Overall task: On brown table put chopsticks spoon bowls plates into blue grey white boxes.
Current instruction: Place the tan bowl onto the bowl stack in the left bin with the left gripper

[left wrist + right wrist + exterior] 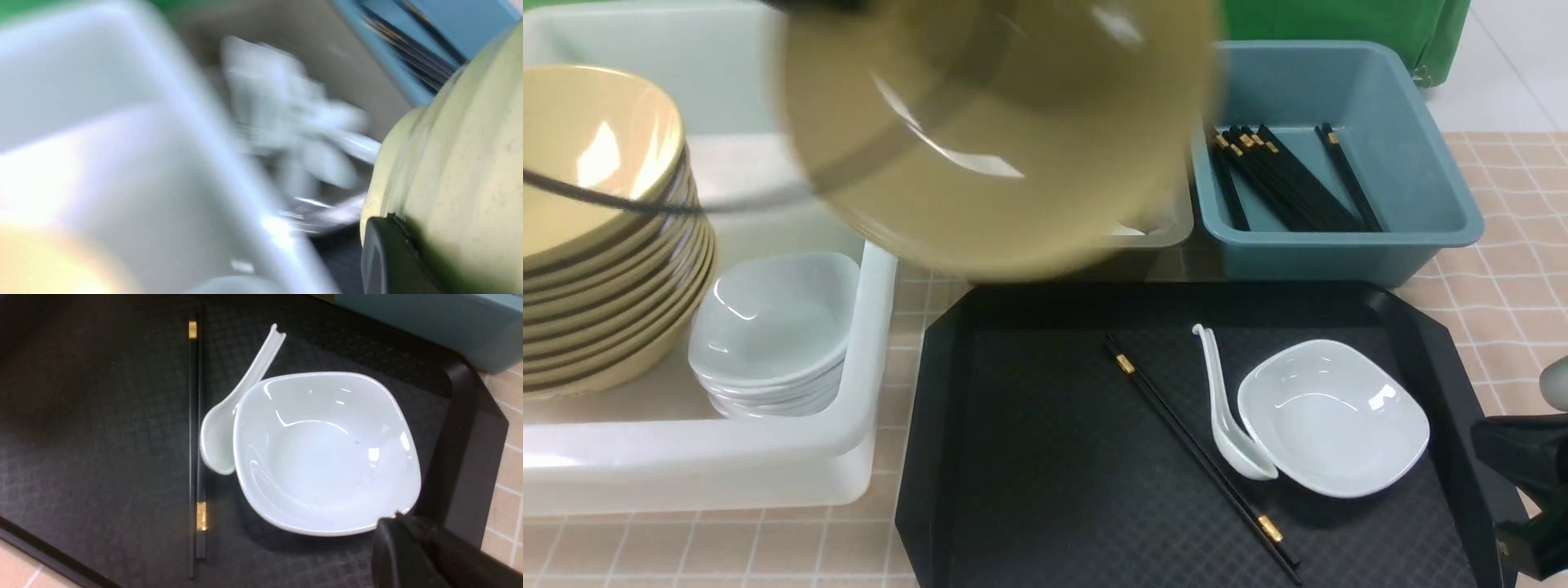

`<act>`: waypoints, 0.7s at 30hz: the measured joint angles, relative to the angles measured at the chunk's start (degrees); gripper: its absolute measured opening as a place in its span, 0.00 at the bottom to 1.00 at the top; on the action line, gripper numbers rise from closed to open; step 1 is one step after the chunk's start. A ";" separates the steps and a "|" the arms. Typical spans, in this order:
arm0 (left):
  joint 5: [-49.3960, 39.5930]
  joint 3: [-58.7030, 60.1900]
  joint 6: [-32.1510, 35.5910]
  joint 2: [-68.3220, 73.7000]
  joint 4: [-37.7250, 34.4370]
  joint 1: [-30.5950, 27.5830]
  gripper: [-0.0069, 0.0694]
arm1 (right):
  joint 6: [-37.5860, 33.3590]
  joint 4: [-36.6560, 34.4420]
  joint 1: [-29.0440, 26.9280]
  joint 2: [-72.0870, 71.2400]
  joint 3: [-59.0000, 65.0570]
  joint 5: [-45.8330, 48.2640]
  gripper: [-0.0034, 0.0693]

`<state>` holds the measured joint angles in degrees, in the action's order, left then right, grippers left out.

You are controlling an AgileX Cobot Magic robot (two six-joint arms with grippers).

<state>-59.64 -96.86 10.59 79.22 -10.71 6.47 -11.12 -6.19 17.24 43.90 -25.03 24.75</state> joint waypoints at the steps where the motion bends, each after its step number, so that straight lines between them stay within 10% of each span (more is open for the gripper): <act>1: -0.08 0.00 -2.08 -1.34 1.21 -4.33 0.10 | 0.16 0.00 0.00 0.00 0.00 0.00 0.15; 12: 1.89 6.96 -7.86 0.91 4.20 -33.22 0.11 | 2.31 0.00 0.00 0.00 0.00 -0.30 0.15; 21: 5.91 10.77 -8.52 6.40 3.76 -35.70 0.56 | 2.31 0.00 0.00 0.00 0.00 -0.48 0.17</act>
<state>-53.74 -86.09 2.07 85.62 -6.96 -29.23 -8.81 -6.19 17.24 43.90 -25.03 24.27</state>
